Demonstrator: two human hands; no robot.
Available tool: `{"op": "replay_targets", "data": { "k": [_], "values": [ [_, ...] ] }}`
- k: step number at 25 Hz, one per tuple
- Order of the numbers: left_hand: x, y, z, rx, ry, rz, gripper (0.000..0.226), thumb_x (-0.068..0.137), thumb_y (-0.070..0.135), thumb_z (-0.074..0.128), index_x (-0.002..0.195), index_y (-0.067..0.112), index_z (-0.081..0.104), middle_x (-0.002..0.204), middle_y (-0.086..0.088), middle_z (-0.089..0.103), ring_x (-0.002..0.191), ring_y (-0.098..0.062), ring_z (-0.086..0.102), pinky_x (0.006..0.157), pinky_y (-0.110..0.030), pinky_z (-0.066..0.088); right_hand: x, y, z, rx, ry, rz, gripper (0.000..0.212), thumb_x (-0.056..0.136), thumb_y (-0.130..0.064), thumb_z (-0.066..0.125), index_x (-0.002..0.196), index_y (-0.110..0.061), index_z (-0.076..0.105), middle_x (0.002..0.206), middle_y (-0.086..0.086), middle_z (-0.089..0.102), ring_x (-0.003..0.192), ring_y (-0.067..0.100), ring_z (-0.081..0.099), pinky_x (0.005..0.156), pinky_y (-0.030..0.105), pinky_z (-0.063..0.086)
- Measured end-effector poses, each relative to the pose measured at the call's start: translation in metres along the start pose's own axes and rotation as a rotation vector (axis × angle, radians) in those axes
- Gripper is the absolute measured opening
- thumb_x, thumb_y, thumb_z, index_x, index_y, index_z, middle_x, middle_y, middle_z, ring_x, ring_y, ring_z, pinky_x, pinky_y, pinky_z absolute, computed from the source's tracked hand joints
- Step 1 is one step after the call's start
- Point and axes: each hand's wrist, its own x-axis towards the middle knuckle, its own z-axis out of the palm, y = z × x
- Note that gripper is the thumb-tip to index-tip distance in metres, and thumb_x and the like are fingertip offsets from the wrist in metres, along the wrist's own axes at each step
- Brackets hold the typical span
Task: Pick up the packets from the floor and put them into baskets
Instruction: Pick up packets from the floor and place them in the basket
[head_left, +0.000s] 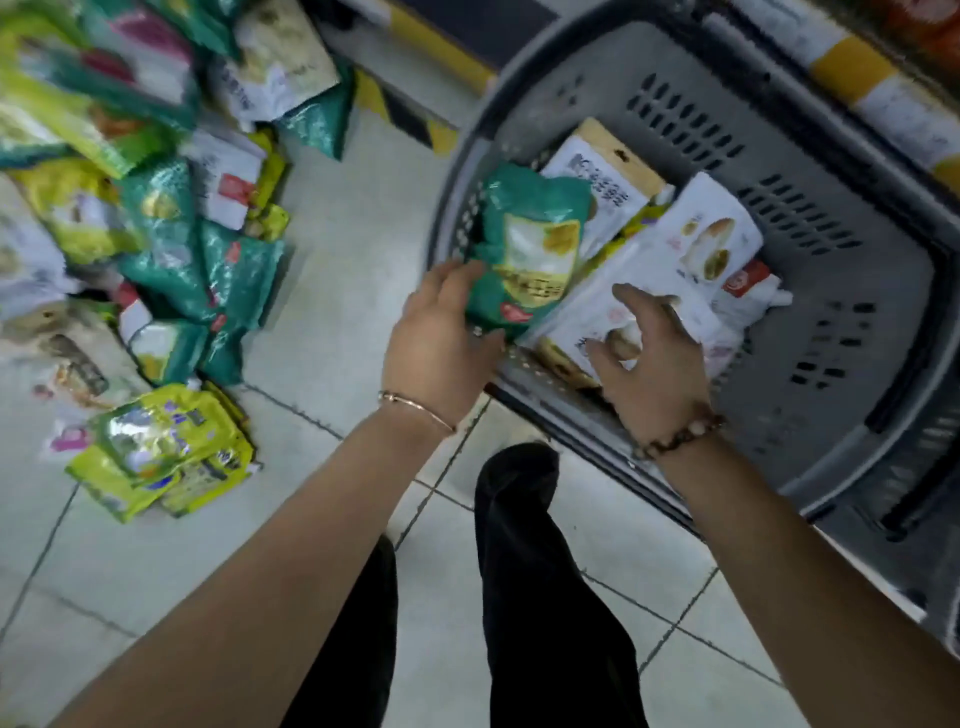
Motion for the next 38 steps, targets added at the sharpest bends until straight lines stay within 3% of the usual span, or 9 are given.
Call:
{"op": "replay_targets", "data": {
  "k": [4, 7, 9, 15, 19, 28, 32, 35, 38],
  "values": [
    [-0.054, -0.066, -0.069, -0.073, 0.122, -0.197, 0.055, 0.08, 0.012, 0.069, 0.131, 0.011, 0.05, 0.138, -0.011, 0.044, 0.128, -0.024, 0.042, 0.102, -0.021, 0.028, -0.017, -0.085, 0.049, -0.045, -0.094, -0.222, 0.05, 0.08, -0.012, 0.069, 0.127, -0.006, 0.052, 0.127, 0.012, 0.055, 0.115, 0.029, 0.054, 0.091, 0.038, 0.045],
    [-0.094, -0.12, -0.109, -0.121, 0.215, -0.315, 0.053, 0.079, 0.011, 0.069, 0.129, 0.011, 0.052, 0.137, -0.01, 0.045, 0.127, -0.022, 0.043, 0.098, -0.016, 0.027, -0.031, -0.138, 0.104, -0.13, -0.249, -0.317, 0.051, 0.081, -0.014, 0.066, 0.129, -0.01, 0.051, 0.133, 0.009, 0.051, 0.122, 0.025, 0.048, 0.096, 0.029, 0.037],
    [-0.119, -0.156, -0.131, -0.136, 0.271, -0.376, 0.052, 0.079, 0.012, 0.07, 0.128, 0.011, 0.053, 0.136, -0.011, 0.046, 0.125, -0.021, 0.043, 0.094, -0.01, 0.025, -0.042, -0.167, 0.141, -0.189, -0.328, -0.364, 0.05, 0.084, -0.015, 0.063, 0.131, -0.013, 0.049, 0.138, 0.006, 0.046, 0.125, 0.023, 0.045, 0.097, 0.031, 0.038],
    [-0.194, -0.274, -0.184, -0.081, 0.357, -0.579, 0.053, 0.078, 0.019, 0.069, 0.128, 0.014, 0.053, 0.136, -0.008, 0.047, 0.126, -0.024, 0.044, 0.095, -0.035, 0.04, -0.081, -0.246, 0.257, -0.398, -0.514, -0.464, 0.049, 0.088, -0.021, 0.057, 0.135, -0.018, 0.044, 0.142, 0.002, 0.041, 0.126, 0.022, 0.043, 0.091, 0.032, 0.039],
    [-0.228, -0.352, -0.194, -0.064, 0.365, -0.713, 0.053, 0.078, 0.023, 0.068, 0.128, 0.016, 0.053, 0.136, -0.007, 0.048, 0.126, -0.024, 0.045, 0.094, -0.039, 0.039, -0.098, -0.284, 0.326, -0.479, -0.603, -0.514, 0.048, 0.087, -0.02, 0.058, 0.133, -0.016, 0.046, 0.137, 0.006, 0.045, 0.12, 0.026, 0.048, 0.088, 0.036, 0.043],
    [-0.231, -0.486, -0.158, -0.038, 0.178, -0.809, 0.055, 0.081, 0.031, 0.063, 0.133, 0.023, 0.046, 0.138, -0.001, 0.043, 0.126, -0.021, 0.042, 0.097, -0.038, 0.034, -0.089, -0.289, 0.466, -0.606, -0.711, -0.384, 0.049, 0.084, -0.02, 0.059, 0.132, -0.016, 0.048, 0.133, 0.008, 0.051, 0.118, 0.025, 0.051, 0.094, 0.035, 0.042],
    [-0.19, -0.547, -0.132, 0.092, 0.062, -0.771, 0.061, 0.081, 0.035, 0.064, 0.136, 0.026, 0.041, 0.143, -0.004, 0.038, 0.129, -0.025, 0.038, 0.104, -0.041, 0.028, -0.063, -0.269, 0.534, -0.583, -0.722, -0.266, 0.046, 0.083, -0.022, 0.061, 0.128, -0.016, 0.051, 0.129, 0.008, 0.055, 0.117, 0.025, 0.052, 0.093, 0.032, 0.041],
    [-0.139, -0.595, -0.119, 0.215, 0.083, -0.71, 0.069, 0.077, 0.035, 0.068, 0.138, 0.023, 0.038, 0.14, -0.01, 0.039, 0.129, -0.028, 0.036, 0.105, -0.043, 0.026, -0.042, -0.25, 0.579, -0.468, -0.717, -0.191, 0.044, 0.082, -0.021, 0.064, 0.125, -0.015, 0.055, 0.126, 0.006, 0.059, 0.115, 0.022, 0.054, 0.09, 0.026, 0.041],
    [-0.086, -0.634, -0.11, 0.432, -0.037, -0.64, 0.093, 0.073, 0.048, 0.07, 0.146, 0.02, 0.017, 0.152, -0.015, 0.018, 0.142, -0.03, 0.014, 0.112, -0.053, 0.012, -0.018, -0.231, 0.609, -0.386, -0.667, -0.124, 0.039, 0.083, -0.022, 0.064, 0.12, -0.017, 0.058, 0.12, 0.003, 0.062, 0.11, 0.02, 0.057, 0.081, 0.019, 0.037]
  ]
}}
